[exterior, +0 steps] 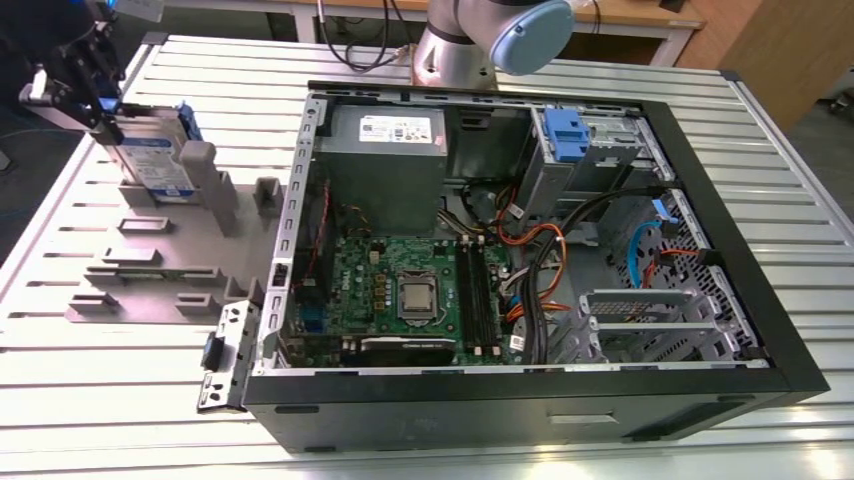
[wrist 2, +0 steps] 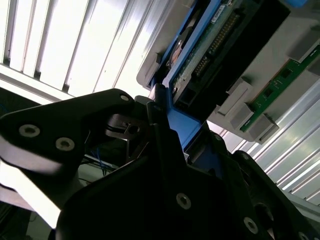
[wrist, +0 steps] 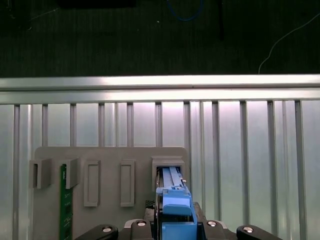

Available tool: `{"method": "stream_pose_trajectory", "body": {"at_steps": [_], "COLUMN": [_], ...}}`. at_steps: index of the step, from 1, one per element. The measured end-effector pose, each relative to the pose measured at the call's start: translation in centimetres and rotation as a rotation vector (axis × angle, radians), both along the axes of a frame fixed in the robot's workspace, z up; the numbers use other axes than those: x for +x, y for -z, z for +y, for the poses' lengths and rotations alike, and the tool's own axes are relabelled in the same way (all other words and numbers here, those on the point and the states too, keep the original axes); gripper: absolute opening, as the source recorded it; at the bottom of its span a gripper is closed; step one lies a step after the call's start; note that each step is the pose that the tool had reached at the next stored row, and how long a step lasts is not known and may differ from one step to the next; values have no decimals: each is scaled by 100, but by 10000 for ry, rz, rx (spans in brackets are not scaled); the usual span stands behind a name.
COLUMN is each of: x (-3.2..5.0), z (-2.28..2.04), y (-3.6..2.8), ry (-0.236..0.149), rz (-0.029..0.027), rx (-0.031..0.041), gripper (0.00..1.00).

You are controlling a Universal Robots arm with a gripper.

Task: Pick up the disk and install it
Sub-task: 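Pick up the disk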

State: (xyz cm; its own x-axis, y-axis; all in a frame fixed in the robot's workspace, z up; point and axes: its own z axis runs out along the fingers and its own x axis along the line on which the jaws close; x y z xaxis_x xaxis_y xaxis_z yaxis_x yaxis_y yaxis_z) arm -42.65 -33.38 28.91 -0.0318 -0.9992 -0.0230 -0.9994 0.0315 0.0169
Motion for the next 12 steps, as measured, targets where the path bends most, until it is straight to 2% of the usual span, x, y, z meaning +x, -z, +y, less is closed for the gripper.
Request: {"method": "stream_pose_trajectory", "body": {"at_steps": [12], "x": [0], "z": [0], "y": [-94], "ry": [0], "rz": [-2], "rx": [0], "gripper": [36]}}
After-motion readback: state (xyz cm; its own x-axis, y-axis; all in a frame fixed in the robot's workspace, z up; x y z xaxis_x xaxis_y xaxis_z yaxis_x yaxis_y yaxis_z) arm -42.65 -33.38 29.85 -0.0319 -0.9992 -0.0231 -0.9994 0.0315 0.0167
